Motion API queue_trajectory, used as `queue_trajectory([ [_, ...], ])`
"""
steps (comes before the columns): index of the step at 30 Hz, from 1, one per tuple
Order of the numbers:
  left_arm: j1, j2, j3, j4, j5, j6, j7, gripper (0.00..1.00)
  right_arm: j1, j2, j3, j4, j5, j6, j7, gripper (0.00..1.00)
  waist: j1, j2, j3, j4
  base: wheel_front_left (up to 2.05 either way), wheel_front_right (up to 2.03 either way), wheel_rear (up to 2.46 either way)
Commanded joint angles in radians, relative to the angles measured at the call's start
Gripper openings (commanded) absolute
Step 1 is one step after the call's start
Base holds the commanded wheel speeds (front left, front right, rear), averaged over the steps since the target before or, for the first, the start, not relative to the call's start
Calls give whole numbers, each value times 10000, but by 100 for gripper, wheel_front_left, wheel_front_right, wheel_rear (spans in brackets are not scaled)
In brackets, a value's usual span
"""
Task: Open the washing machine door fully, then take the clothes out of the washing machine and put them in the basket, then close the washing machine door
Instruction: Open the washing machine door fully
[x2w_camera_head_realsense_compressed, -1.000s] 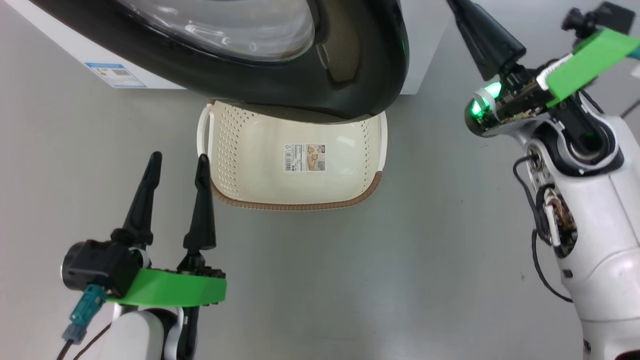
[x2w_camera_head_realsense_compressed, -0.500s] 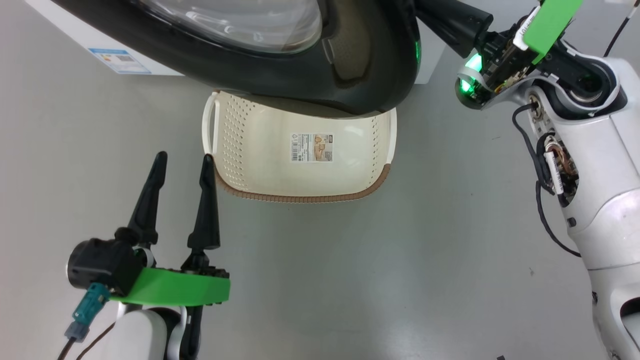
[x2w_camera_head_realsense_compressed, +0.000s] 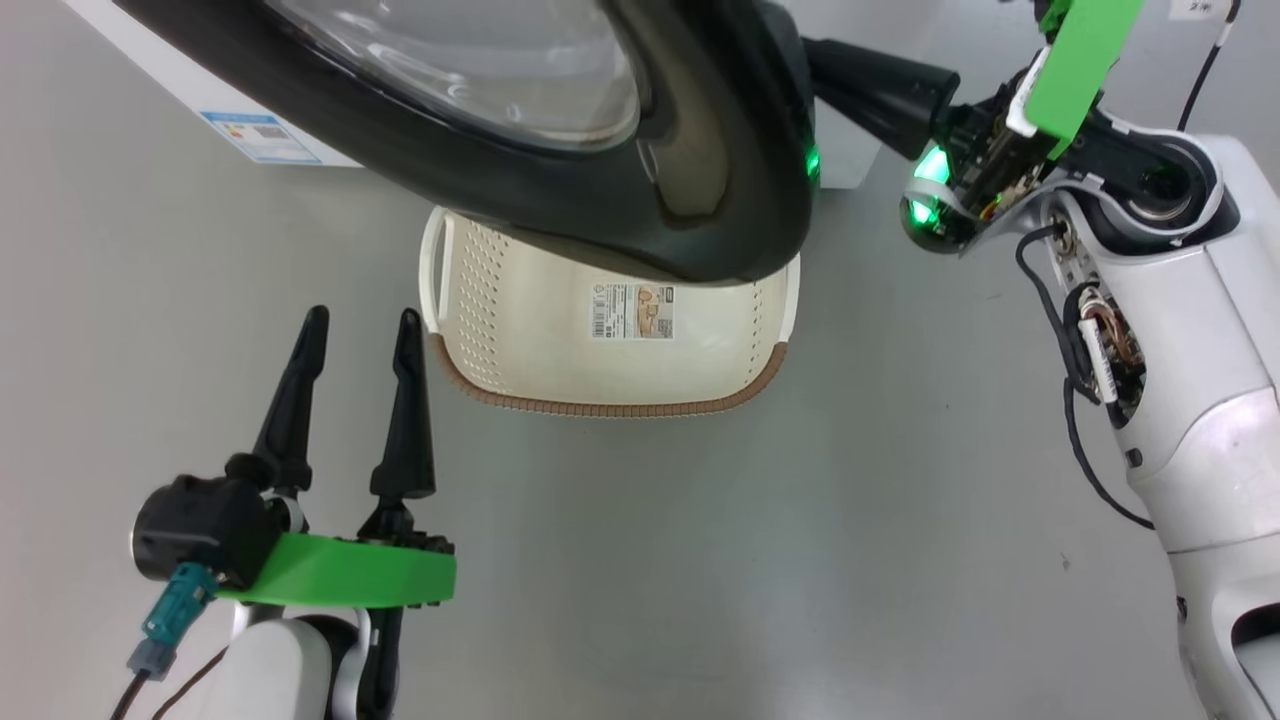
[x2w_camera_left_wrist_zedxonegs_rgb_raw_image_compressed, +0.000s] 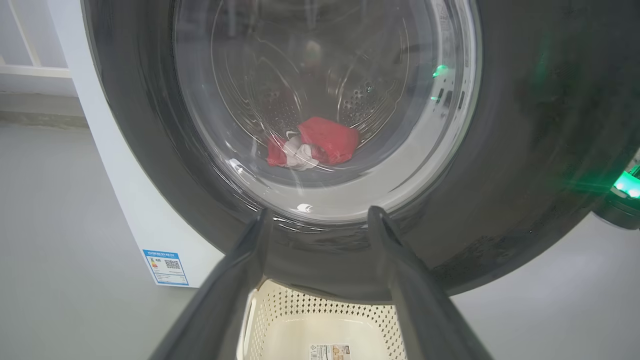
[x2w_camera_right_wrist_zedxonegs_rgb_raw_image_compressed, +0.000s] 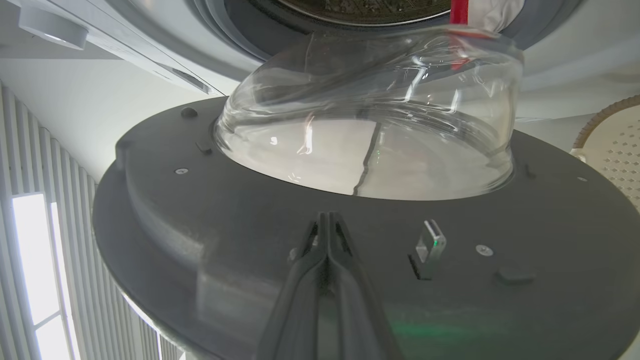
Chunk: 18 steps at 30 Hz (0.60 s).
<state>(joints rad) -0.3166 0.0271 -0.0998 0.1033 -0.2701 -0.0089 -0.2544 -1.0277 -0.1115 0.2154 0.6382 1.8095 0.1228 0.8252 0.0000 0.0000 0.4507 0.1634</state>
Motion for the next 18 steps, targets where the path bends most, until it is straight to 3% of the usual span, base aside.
queue_trajectory([
  [1,-27,231,322,-182,-78,57,-74,100,188,332,98,-348,-19,79,154,0,0,0,-135,54,0,0,0],
  [18,744,231,431,77,-109,108,-74,100,1748,472,463,-571,-512,79,926,0,0,0,-1560,749,0,0,0],
])
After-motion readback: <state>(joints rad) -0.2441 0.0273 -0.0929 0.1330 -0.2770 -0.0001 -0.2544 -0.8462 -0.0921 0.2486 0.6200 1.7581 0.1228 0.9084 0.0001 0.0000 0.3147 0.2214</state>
